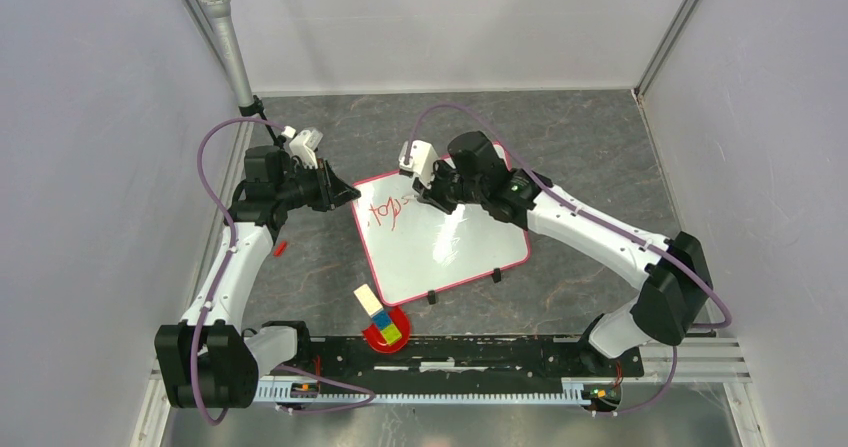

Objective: Write a sentence on the whiteboard

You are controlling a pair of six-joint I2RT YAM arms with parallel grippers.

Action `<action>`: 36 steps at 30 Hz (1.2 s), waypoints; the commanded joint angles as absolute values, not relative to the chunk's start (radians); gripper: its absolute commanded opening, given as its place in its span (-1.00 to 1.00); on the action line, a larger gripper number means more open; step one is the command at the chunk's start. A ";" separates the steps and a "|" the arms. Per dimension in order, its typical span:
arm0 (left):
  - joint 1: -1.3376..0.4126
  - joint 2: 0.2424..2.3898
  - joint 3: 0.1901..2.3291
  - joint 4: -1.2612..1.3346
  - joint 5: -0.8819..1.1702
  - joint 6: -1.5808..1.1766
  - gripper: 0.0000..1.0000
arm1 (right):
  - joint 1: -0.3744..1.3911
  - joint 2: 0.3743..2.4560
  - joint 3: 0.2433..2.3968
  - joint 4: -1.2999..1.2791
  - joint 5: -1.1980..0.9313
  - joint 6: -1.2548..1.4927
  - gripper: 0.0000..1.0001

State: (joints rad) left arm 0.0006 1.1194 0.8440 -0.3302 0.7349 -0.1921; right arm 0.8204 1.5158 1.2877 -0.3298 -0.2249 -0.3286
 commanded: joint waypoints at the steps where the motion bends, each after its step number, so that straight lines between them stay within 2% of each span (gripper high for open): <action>1: -0.002 1.115 0.848 -0.341 0.735 -0.127 -0.87 | 0.829 1.537 1.300 -0.314 -0.212 -0.321 -1.00; 18: -0.002 1.107 0.844 -0.344 0.726 -0.123 -0.86 | 0.843 1.456 1.178 -0.316 -0.200 -0.318 -1.00; 36: -0.002 1.120 0.851 -0.349 0.740 -0.123 -0.86 | 0.838 1.420 1.249 -0.378 -0.174 -0.359 -1.00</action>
State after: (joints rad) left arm 0.0006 1.1194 0.8440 -0.3298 0.7357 -0.1917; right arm 0.8471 1.4528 1.1923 -0.3511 -0.2001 -0.3378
